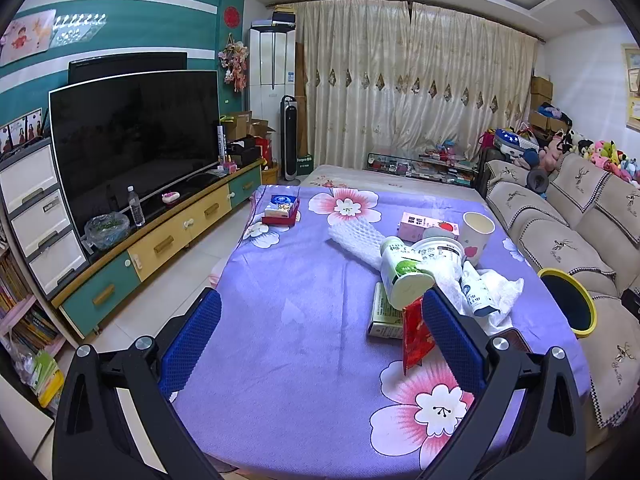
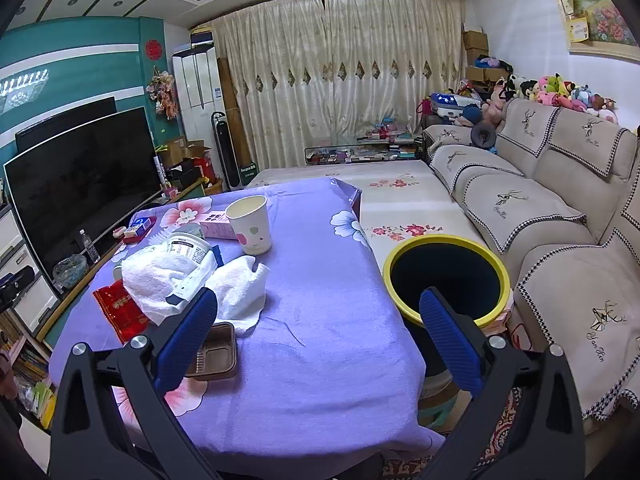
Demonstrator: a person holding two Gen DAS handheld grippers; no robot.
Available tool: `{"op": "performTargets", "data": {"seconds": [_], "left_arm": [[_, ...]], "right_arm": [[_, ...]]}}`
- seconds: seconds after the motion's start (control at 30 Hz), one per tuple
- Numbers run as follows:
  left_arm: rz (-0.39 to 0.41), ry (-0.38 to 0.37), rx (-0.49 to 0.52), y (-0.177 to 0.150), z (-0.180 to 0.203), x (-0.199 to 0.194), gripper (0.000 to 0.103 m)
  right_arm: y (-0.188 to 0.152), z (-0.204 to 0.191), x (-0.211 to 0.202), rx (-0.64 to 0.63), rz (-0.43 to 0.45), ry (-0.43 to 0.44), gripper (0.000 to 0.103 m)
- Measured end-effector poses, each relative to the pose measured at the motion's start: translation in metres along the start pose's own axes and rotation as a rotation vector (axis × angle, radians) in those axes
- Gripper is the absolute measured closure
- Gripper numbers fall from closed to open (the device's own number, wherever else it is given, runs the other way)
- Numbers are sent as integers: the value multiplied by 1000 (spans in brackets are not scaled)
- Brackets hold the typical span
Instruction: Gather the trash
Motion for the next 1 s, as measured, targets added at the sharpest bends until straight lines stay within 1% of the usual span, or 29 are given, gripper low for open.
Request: {"op": "performTargets", "data": {"seconds": [1.0], "left_arm": [[-24, 0, -2, -4, 0, 9, 4]], "right_arm": [[-1, 0, 6, 7, -19, 3, 6]]}}
Point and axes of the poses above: each gripper's, at about its wrist camera, not at the fingertips, and x roughly the way its jaws point, z to its right, y to its top, the point moved 7 cm from there along x, roughly the way its jaws point, and after that the axes turned 10 degrees about -y, right-handed, at the moved point
